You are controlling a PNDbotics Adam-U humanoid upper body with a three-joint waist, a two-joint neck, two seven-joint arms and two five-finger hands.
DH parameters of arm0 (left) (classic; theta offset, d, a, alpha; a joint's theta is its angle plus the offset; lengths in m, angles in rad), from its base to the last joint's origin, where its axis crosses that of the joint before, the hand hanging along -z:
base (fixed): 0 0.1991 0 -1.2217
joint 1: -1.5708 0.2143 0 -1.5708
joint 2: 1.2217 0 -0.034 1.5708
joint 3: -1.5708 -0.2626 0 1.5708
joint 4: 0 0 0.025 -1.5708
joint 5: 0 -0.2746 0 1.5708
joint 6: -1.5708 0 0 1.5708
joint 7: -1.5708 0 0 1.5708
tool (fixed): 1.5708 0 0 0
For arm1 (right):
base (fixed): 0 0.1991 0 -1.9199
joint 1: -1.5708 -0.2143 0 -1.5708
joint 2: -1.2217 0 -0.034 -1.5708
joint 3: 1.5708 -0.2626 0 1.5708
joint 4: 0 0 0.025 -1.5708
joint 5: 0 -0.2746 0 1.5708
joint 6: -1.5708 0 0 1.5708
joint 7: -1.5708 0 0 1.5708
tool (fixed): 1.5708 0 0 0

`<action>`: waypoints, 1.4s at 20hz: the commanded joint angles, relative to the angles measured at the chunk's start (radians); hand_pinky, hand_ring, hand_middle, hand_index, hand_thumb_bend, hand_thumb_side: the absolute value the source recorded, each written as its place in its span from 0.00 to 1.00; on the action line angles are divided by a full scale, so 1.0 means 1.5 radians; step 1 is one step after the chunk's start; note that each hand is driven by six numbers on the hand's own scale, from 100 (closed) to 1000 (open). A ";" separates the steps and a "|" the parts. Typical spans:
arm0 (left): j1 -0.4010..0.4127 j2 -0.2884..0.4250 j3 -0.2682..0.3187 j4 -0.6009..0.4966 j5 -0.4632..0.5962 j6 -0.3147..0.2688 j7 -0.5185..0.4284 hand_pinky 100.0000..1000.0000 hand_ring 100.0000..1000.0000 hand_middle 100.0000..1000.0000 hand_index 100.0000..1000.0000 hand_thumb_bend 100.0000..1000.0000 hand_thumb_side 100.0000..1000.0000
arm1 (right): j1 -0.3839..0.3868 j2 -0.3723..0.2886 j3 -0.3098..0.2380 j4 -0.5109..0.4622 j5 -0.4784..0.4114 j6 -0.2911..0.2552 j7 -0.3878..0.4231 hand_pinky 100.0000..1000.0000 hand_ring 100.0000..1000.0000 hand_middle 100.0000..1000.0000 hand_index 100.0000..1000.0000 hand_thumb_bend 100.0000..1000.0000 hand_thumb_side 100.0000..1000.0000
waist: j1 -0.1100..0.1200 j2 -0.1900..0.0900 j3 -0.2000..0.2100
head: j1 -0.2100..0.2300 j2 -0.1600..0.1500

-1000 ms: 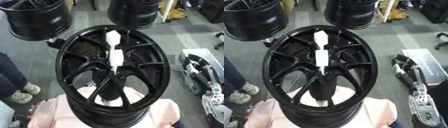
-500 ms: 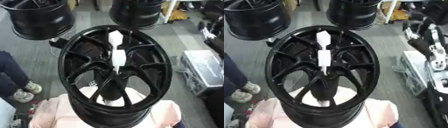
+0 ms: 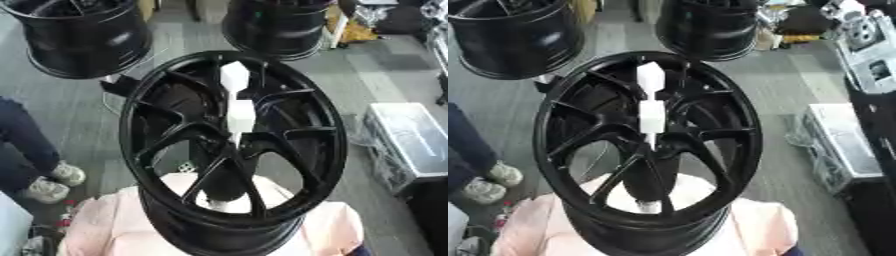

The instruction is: Pull the pin out of the wheel hub.

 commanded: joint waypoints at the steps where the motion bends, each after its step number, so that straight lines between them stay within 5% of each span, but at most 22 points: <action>1: -0.005 0.016 -0.002 -0.008 -0.001 -0.001 -0.005 0.65 0.54 0.54 0.57 0.15 0.58 | -0.046 -0.005 0.031 0.033 0.000 -0.028 0.083 0.74 0.74 0.84 0.89 0.25 0.36 | 0.001 -0.006 0.003 | -0.005 -0.006; 7: -0.006 0.018 -0.004 -0.008 -0.002 -0.002 -0.009 0.65 0.54 0.54 0.57 0.15 0.58 | -0.110 0.057 0.054 0.122 0.018 -0.050 0.195 0.77 0.81 0.90 0.92 0.28 0.36 | -0.003 -0.001 0.016 | -0.012 -0.011; 15: -0.010 0.018 -0.006 -0.009 -0.002 -0.003 -0.014 0.65 0.54 0.54 0.57 0.15 0.58 | -0.157 0.129 0.054 0.212 0.076 -0.085 0.259 0.79 0.85 0.90 0.92 0.30 0.30 | -0.005 0.006 0.031 | -0.024 -0.019; 28: -0.011 0.018 -0.007 -0.010 -0.003 0.000 -0.017 0.65 0.54 0.54 0.57 0.15 0.59 | -0.154 0.143 0.111 0.235 0.121 -0.159 0.308 0.81 0.84 0.88 0.92 0.32 0.28 | -0.011 0.007 0.035 | -0.028 -0.020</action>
